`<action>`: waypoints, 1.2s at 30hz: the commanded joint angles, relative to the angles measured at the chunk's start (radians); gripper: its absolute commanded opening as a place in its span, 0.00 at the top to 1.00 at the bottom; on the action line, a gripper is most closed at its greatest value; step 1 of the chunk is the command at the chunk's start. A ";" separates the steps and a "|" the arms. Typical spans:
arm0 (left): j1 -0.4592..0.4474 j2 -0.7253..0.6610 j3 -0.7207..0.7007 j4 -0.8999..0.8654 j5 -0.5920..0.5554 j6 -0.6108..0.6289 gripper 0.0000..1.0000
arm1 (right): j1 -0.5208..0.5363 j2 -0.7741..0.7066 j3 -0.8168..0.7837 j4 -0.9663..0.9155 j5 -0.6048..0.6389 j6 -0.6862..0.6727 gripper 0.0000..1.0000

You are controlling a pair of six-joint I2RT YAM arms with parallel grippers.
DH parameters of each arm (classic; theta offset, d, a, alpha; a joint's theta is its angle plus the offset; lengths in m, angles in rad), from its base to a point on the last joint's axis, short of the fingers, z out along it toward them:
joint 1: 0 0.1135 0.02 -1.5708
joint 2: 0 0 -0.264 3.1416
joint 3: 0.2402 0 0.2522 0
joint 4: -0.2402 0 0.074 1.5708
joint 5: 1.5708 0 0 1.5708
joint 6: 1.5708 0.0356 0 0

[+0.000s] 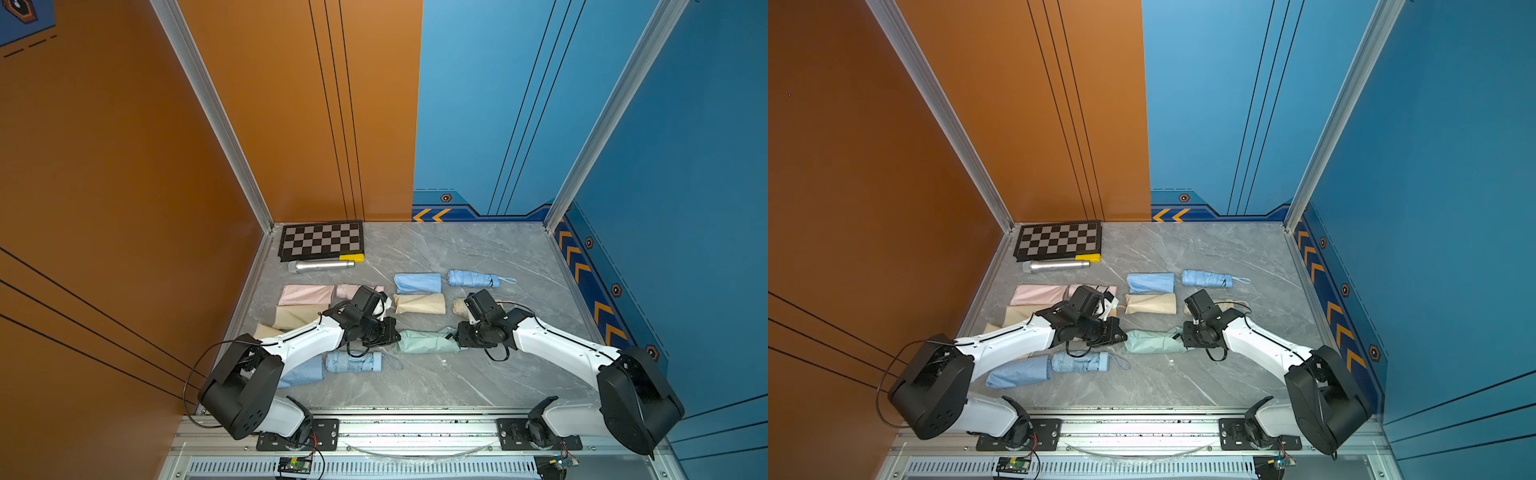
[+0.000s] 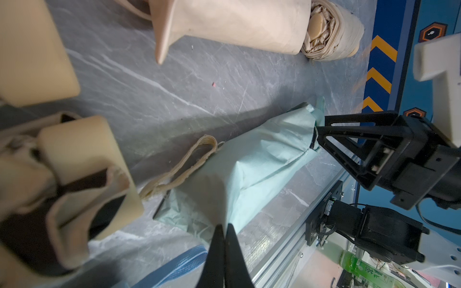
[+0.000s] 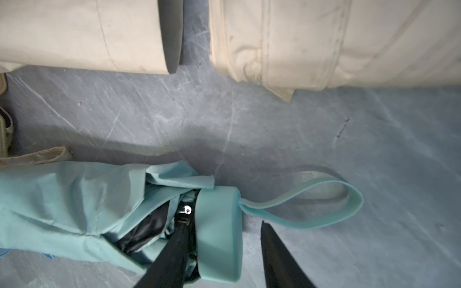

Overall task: Take umbrellas out of sleeves
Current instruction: Take out the umbrella from the umbrella sleeve.

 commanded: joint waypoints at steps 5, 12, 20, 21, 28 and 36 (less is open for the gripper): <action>-0.017 -0.004 0.020 -0.020 -0.021 0.022 0.97 | 0.005 0.022 -0.030 0.002 0.012 0.007 0.64; -0.019 -0.007 0.019 -0.017 -0.028 0.023 0.98 | 0.007 0.042 -0.041 0.002 0.025 0.016 0.67; -0.021 -0.004 0.018 -0.017 -0.033 0.021 0.98 | 0.008 0.056 -0.037 0.007 0.041 0.022 0.69; -0.019 -0.003 0.019 -0.016 -0.032 0.013 0.98 | 0.008 0.057 -0.038 0.006 0.042 0.027 0.68; -0.024 0.019 0.041 -0.015 -0.027 0.029 0.98 | 0.008 0.066 -0.034 0.004 0.045 0.014 0.63; -0.030 0.020 0.034 -0.013 -0.042 0.036 0.98 | 0.018 0.096 -0.005 0.005 0.046 0.008 0.57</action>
